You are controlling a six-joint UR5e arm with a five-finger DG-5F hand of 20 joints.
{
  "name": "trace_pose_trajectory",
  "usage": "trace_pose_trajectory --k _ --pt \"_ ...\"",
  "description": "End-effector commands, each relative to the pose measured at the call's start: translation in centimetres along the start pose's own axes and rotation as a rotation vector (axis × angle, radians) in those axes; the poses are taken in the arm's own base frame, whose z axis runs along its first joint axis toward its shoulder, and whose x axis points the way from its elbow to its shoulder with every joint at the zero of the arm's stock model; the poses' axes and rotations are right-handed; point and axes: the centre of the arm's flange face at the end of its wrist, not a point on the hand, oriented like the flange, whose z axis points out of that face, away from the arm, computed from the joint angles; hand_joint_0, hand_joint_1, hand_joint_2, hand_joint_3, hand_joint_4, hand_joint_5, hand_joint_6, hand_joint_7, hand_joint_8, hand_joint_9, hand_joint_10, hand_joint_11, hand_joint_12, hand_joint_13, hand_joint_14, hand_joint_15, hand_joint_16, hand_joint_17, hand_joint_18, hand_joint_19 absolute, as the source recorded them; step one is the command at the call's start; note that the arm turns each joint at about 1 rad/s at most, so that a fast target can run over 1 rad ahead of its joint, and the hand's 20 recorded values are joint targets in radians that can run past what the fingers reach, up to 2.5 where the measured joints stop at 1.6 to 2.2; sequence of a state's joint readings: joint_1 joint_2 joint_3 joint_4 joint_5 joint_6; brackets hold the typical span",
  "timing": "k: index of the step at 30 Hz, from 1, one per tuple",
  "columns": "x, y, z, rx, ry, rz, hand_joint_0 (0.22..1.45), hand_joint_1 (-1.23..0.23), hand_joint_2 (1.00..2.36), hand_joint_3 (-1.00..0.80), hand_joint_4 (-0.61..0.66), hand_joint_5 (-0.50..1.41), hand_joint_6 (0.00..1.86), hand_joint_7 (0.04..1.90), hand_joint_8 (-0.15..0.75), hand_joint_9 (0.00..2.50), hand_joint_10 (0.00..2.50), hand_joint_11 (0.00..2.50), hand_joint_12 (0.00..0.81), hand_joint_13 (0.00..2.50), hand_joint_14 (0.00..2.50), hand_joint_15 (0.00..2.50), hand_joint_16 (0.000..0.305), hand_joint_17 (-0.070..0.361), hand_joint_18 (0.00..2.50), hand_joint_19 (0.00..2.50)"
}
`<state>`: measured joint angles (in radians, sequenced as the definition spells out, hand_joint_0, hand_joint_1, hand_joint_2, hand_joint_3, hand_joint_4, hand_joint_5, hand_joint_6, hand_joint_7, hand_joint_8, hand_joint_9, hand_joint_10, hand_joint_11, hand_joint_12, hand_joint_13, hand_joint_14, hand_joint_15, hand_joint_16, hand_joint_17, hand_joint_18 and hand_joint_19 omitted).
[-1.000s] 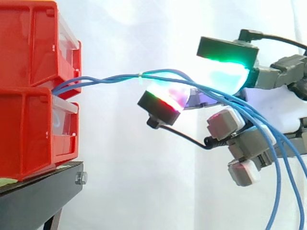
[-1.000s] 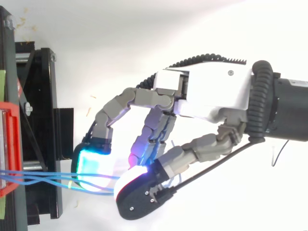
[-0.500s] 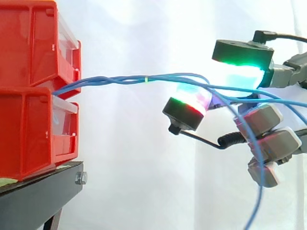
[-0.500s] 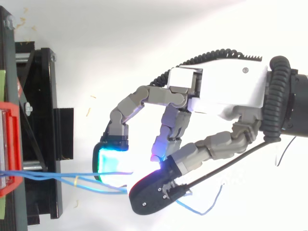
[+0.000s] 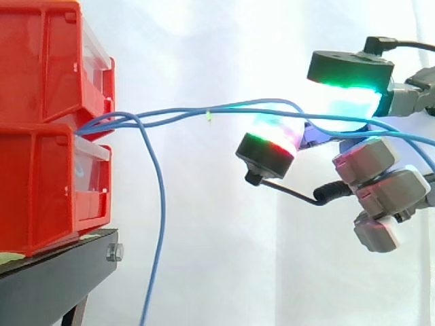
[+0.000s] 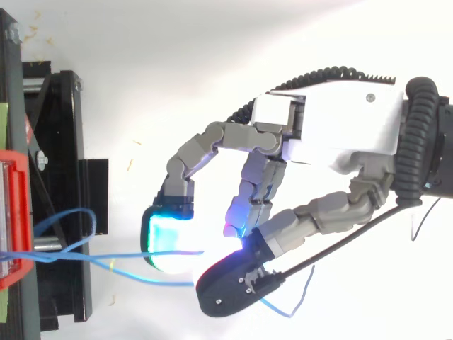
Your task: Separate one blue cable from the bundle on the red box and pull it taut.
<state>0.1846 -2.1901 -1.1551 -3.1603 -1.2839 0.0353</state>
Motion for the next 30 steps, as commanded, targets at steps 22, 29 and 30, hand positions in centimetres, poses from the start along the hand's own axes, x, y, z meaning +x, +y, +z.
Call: trace_pose_trajectory --k 22,29,30 --pt "0.04 0.25 -0.15 -0.001 0.001 0.0 0.62 -0.83 1.02 -0.28 0.02 -0.06 0.92 0.86 0.324 1.38 0.03 0.76 0.444 1.34 0.03 0.82 0.059 0.133 1.05 0.7" --pt "0.27 0.15 -0.12 0.0 0.004 -0.002 0.6 -0.83 1.02 -0.25 0.01 -0.05 0.92 0.83 0.32 1.39 0.03 0.74 0.454 1.34 0.03 0.81 0.059 0.132 1.05 0.72" --pt "0.27 0.15 -0.12 0.0 0.004 -0.002 0.59 -0.81 1.02 -0.26 0.0 -0.05 0.92 0.82 0.324 1.4 0.03 0.72 0.449 1.33 0.03 0.8 0.059 0.133 1.06 0.73"
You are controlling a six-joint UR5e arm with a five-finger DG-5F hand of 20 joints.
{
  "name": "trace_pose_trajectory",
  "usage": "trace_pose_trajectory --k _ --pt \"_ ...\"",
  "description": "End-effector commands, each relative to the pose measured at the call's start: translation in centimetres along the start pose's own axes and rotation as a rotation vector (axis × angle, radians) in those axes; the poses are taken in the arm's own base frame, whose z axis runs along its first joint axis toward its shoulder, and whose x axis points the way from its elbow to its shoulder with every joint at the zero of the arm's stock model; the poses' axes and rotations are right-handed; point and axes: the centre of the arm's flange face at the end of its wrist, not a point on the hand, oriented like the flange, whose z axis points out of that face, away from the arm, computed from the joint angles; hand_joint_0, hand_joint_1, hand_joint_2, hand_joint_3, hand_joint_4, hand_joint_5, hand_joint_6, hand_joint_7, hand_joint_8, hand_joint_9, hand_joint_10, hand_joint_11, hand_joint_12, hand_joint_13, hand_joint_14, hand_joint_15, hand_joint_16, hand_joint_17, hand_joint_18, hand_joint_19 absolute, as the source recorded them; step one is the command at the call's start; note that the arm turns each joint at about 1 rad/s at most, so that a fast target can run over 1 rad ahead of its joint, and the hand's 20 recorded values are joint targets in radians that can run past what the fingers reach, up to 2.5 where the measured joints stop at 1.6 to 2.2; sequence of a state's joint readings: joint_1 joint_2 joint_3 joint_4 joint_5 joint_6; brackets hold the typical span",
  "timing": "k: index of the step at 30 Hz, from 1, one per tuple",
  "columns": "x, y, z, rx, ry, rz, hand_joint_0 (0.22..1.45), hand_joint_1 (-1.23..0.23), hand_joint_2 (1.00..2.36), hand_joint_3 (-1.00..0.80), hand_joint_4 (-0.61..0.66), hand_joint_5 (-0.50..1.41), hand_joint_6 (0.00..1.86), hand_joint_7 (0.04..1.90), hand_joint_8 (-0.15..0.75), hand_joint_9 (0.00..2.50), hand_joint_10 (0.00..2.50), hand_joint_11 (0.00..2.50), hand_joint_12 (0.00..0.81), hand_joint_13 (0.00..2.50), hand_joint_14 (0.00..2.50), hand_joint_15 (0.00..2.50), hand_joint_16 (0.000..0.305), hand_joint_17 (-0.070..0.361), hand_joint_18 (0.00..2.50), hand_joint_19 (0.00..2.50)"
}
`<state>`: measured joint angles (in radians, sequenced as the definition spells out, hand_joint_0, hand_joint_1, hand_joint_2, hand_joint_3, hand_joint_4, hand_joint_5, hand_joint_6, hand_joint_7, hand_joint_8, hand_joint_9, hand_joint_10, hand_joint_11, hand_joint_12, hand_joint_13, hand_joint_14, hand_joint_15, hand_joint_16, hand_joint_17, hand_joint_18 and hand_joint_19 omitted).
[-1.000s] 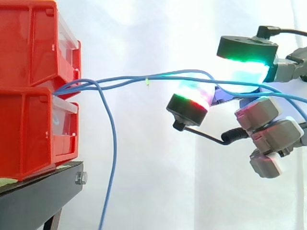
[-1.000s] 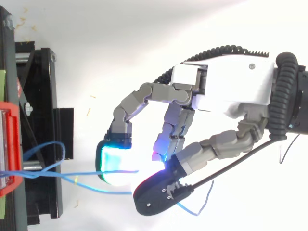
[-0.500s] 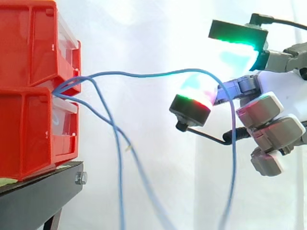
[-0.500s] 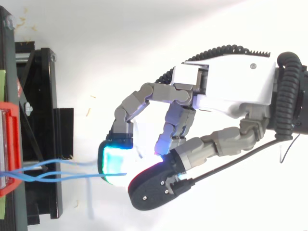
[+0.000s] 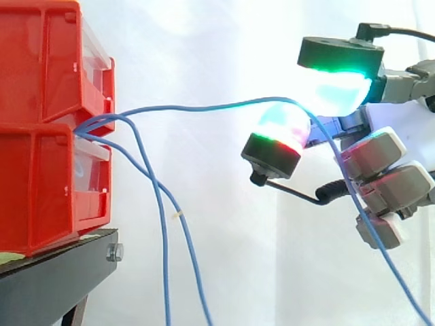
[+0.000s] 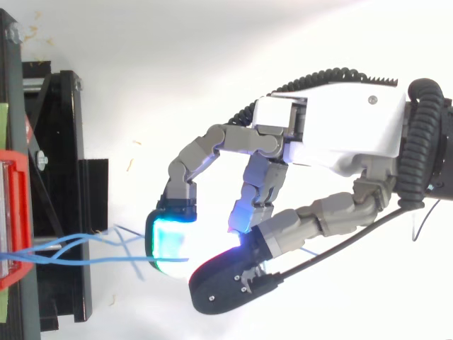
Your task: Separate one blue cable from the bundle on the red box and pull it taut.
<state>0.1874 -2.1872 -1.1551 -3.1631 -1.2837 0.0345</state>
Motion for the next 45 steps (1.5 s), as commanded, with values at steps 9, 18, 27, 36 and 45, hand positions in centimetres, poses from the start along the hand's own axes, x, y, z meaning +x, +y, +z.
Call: trace_pose_trajectory --k 9,18,27,36,45 --pt "0.7 0.4 0.3 -0.037 0.006 0.033 0.55 -0.7 1.01 -0.19 -0.03 -0.02 0.88 0.89 0.363 1.55 0.02 0.63 0.525 1.43 0.02 0.74 0.077 0.174 1.23 0.68" --pt "1.3 0.5 0.4 -0.05 0.01 0.06 0.52 -0.57 1.1 -0.16 -0.03 -0.01 0.87 0.91 0.372 1.56 0.02 0.55 0.55 1.44 0.02 0.7 0.085 0.191 1.29 0.67" --pt "1.4 0.4 0.4 -0.048 0.016 0.061 0.55 -0.69 1.0 -0.1 -0.03 -0.01 0.87 0.93 0.382 1.55 0.02 0.57 0.541 1.44 0.02 0.7 0.083 0.187 1.28 0.64" --pt "1.2 0.4 0.4 -0.048 0.015 0.061 0.56 -0.78 1.02 -0.1 0.01 -0.02 0.87 0.97 0.362 1.49 0.02 0.6 0.5 1.38 0.03 0.73 0.073 0.165 1.19 0.66" --pt "1.4 0.4 0.4 -0.047 0.016 0.06 0.55 -0.73 1.01 -0.11 0.02 -0.02 0.87 0.99 0.376 1.53 0.02 0.59 0.521 1.39 0.02 0.71 0.077 0.173 1.22 0.65"
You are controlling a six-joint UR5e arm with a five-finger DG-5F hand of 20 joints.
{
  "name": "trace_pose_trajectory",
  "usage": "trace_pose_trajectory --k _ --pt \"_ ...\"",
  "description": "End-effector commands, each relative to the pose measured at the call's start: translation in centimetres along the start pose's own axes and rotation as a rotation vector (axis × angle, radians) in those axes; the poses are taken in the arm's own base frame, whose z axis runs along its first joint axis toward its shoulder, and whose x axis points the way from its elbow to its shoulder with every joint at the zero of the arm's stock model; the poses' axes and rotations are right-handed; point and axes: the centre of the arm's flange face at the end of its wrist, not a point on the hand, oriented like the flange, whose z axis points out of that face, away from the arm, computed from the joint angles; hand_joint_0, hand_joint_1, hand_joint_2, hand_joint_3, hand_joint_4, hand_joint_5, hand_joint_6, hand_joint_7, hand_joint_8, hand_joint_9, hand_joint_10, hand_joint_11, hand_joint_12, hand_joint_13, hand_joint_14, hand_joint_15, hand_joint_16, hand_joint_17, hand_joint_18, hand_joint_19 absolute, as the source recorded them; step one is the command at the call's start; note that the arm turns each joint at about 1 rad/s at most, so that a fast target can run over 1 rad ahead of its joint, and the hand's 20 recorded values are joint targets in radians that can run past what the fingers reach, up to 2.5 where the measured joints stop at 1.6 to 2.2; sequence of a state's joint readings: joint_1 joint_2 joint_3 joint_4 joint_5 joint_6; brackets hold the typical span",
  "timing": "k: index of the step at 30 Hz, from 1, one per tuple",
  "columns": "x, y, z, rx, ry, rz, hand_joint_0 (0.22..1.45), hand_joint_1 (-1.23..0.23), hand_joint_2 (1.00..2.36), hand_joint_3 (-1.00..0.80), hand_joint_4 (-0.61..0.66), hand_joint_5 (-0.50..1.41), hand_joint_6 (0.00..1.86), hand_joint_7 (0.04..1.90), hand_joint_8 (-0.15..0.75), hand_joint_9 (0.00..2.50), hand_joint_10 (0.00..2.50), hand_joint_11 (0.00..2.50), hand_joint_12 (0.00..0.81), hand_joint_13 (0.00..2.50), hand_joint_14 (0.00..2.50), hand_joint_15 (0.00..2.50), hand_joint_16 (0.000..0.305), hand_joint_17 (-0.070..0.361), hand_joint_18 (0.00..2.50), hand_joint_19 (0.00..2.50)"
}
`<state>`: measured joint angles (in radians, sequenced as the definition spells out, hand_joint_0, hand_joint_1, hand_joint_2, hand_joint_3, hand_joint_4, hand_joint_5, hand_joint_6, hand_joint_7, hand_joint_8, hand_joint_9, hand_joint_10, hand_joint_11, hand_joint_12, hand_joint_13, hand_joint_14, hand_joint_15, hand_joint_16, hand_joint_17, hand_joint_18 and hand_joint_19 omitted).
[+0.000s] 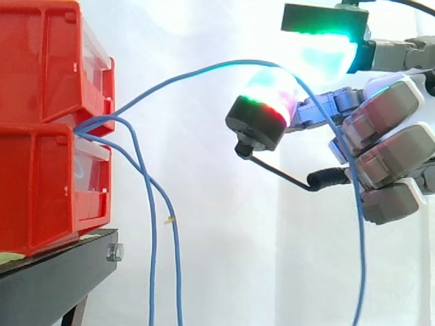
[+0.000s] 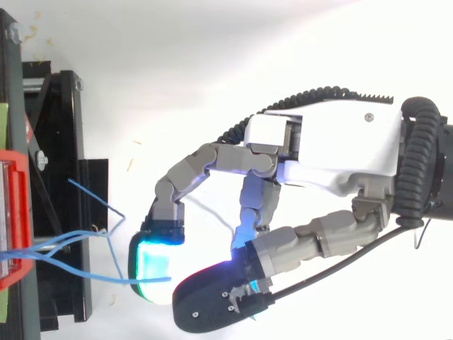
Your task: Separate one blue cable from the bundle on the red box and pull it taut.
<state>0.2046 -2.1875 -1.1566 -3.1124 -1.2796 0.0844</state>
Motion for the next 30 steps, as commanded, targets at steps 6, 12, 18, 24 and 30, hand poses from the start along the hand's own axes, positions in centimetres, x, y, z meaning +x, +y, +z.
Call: trace_pose_trajectory --k 6,12,18,24,30 --pt "0.2 0.0 0.0 0.0 0.002 0.001 0.59 -0.87 1.03 -0.04 0.04 -0.02 0.9 1.02 0.332 1.47 0.03 0.68 0.467 1.34 0.03 0.77 0.064 0.144 1.13 0.69" --pt "0.3 0.0 0.0 0.0 0.004 0.004 0.59 -0.9 1.03 0.01 -0.02 -0.02 0.91 0.97 0.32 1.5 0.03 0.68 0.465 1.33 0.03 0.77 0.065 0.145 1.15 0.69" --pt "0.5 0.0 -0.1 0.002 0.007 0.003 0.56 -0.81 1.0 0.04 -0.11 0.01 0.88 1.0 0.295 1.56 0.02 0.52 0.521 1.39 0.02 0.69 0.079 0.177 1.28 0.63" --pt "1.2 -0.3 -0.3 0.015 0.016 -0.001 0.51 -0.78 1.21 -0.01 -0.14 0.02 0.86 1.04 0.28 1.51 0.01 0.38 0.518 1.32 0.02 0.6 0.079 0.179 1.24 0.59" --pt "2.0 -0.3 -0.3 0.014 0.024 -0.007 0.47 -0.73 1.43 -0.05 -0.15 0.02 0.85 1.04 0.262 1.39 0.01 0.18 0.521 1.24 0.02 0.51 0.08 0.179 1.17 0.54"
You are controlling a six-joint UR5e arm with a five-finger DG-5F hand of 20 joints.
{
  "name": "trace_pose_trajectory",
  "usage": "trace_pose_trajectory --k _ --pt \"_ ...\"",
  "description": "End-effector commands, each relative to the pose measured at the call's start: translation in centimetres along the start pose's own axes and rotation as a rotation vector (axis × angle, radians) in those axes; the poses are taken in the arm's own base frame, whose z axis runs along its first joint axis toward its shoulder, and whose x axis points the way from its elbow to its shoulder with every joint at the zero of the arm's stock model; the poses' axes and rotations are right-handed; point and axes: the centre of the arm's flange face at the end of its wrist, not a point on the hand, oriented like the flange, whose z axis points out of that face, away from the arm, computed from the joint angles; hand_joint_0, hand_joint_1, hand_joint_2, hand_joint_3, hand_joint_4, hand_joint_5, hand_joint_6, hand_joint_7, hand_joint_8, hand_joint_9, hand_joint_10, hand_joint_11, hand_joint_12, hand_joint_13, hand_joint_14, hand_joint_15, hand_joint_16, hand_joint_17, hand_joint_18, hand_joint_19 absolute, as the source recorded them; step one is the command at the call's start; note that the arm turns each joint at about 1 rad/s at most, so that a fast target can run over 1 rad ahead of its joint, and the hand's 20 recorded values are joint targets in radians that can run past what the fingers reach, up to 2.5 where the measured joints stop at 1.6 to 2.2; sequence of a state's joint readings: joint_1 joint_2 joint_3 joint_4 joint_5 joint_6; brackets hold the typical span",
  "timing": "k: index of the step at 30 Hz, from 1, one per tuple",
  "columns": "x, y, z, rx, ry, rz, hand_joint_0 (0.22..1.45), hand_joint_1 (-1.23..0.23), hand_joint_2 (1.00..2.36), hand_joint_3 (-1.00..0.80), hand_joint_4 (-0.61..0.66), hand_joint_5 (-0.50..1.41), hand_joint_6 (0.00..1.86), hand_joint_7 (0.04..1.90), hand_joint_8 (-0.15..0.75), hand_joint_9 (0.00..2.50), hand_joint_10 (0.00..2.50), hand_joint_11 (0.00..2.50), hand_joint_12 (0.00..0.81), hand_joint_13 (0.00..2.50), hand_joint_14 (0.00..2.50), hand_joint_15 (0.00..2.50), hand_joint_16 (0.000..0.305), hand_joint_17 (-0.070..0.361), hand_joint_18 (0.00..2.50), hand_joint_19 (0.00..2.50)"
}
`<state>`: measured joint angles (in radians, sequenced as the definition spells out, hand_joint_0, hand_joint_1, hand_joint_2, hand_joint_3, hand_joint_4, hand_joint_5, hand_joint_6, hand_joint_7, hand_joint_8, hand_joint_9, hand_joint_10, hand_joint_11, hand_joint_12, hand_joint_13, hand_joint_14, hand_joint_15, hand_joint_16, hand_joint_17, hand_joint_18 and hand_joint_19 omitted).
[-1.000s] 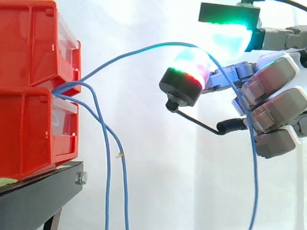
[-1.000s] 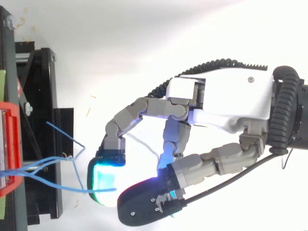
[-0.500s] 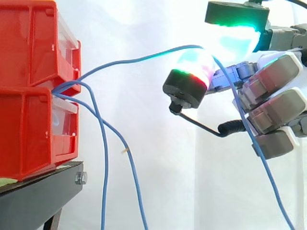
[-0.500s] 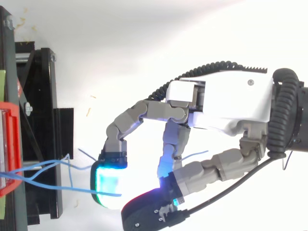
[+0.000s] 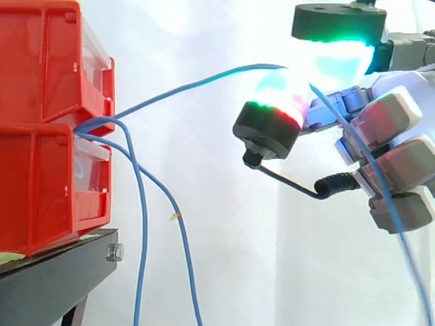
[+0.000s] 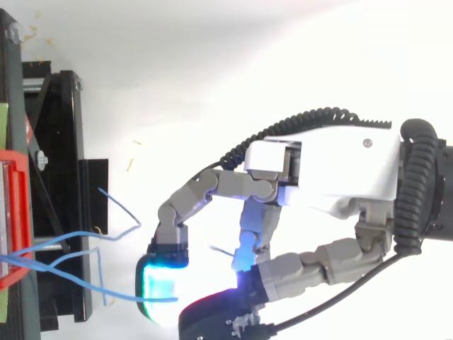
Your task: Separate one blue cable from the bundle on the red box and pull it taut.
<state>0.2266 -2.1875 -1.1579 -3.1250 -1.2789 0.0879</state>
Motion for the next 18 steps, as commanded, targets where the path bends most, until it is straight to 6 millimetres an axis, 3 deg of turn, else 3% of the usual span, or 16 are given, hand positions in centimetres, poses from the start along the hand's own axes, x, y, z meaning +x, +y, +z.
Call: trace_pose_trajectory --k 1,10,18 --pt "0.4 0.0 0.0 0.0 0.002 -0.003 0.47 -0.73 1.45 -0.06 -0.15 0.02 0.85 1.04 0.26 1.38 0.01 0.16 0.518 1.23 0.02 0.5 0.079 0.179 1.16 0.54" --pt "0.6 -0.5 -0.6 0.049 0.007 -0.019 0.46 -0.72 1.51 -0.07 -0.14 0.02 0.85 1.05 0.262 1.34 0.01 0.16 0.521 1.18 0.02 0.5 0.079 0.178 1.12 0.54" --pt "-0.5 -1.0 -1.1 0.11 0.03 -0.022 0.45 -0.72 1.53 -0.09 -0.14 0.02 0.85 1.05 0.286 1.3 0.01 0.17 0.523 1.14 0.02 0.52 0.08 0.18 1.08 0.53"
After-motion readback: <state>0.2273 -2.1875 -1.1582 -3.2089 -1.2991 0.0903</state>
